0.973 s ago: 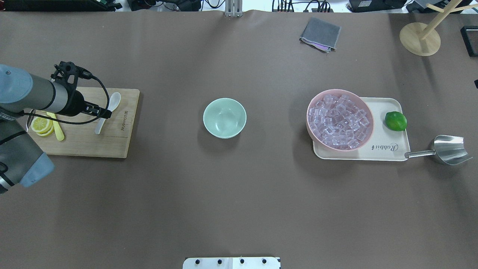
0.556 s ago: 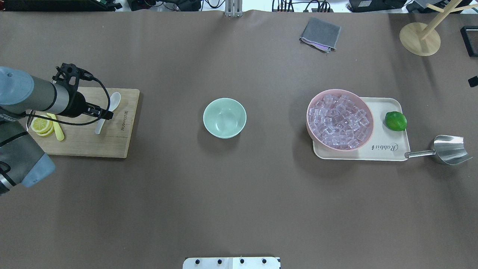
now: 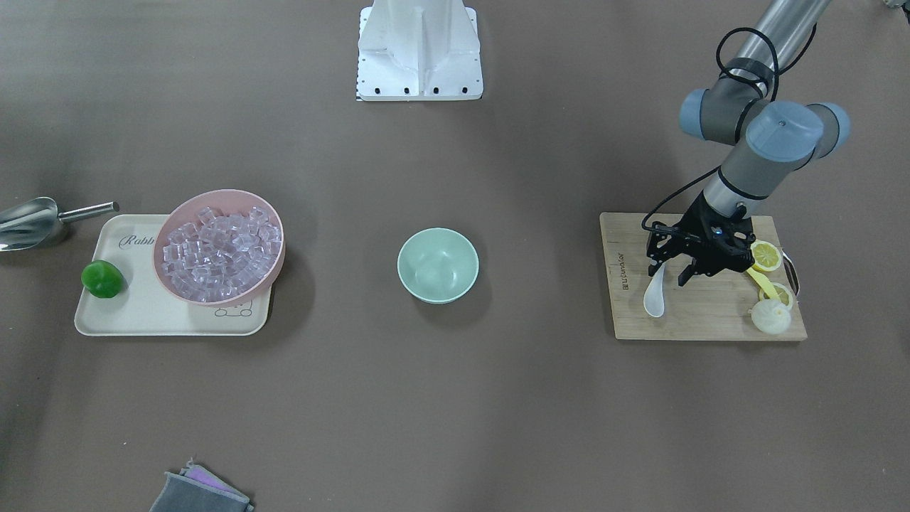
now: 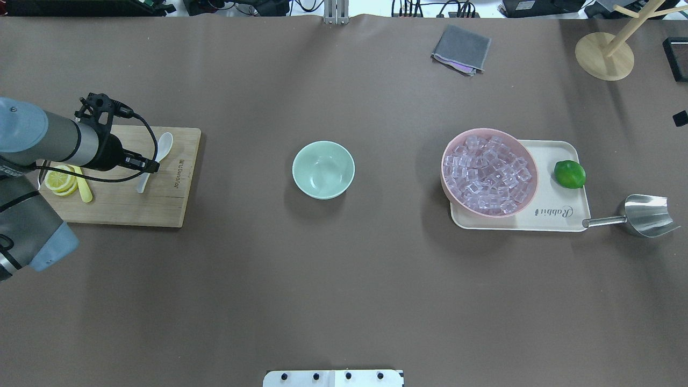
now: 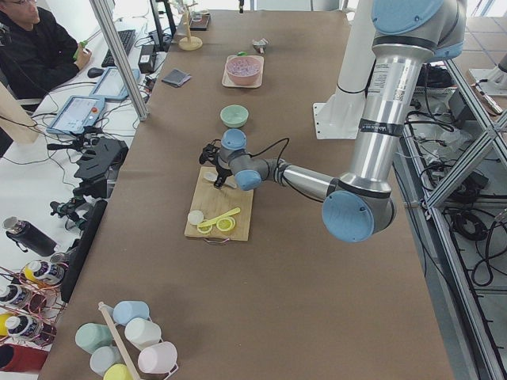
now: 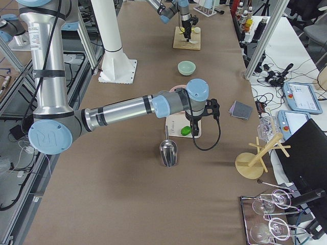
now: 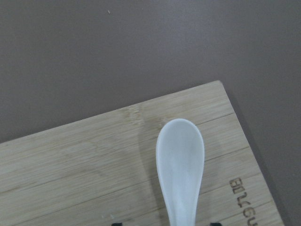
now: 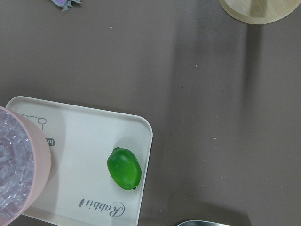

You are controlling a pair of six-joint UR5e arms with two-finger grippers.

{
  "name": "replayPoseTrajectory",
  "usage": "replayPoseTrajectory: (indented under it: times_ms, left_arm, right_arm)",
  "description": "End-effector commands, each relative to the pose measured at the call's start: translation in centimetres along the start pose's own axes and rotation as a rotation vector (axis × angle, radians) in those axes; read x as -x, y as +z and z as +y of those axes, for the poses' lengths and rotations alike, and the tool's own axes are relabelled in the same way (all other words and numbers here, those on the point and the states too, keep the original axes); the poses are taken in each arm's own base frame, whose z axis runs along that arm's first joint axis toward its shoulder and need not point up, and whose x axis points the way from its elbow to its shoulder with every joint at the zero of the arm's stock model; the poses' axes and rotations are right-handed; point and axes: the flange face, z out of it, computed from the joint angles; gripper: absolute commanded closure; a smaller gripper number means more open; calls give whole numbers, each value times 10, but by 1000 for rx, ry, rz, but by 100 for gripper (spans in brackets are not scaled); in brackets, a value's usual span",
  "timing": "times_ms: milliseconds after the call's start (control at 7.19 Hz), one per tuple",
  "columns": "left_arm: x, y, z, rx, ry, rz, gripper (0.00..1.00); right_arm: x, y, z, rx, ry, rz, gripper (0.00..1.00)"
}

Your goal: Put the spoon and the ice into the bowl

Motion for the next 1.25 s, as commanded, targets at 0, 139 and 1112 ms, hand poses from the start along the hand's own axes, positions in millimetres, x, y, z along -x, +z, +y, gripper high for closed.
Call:
replayPoseTrajectory:
  times_ms: [0, 139, 1112]
  left_arm:
    - [-3, 0, 1, 2, 2, 4, 52]
    - [-6, 3, 3, 7, 3, 7, 52]
    - [-6, -50, 11, 63, -73, 136, 100]
  right_arm:
    - [1, 0, 0, 0, -1, -1, 0]
    - [0, 0, 1, 1, 0, -1, 0]
    - [12, -8, -2, -16, 4, -6, 0]
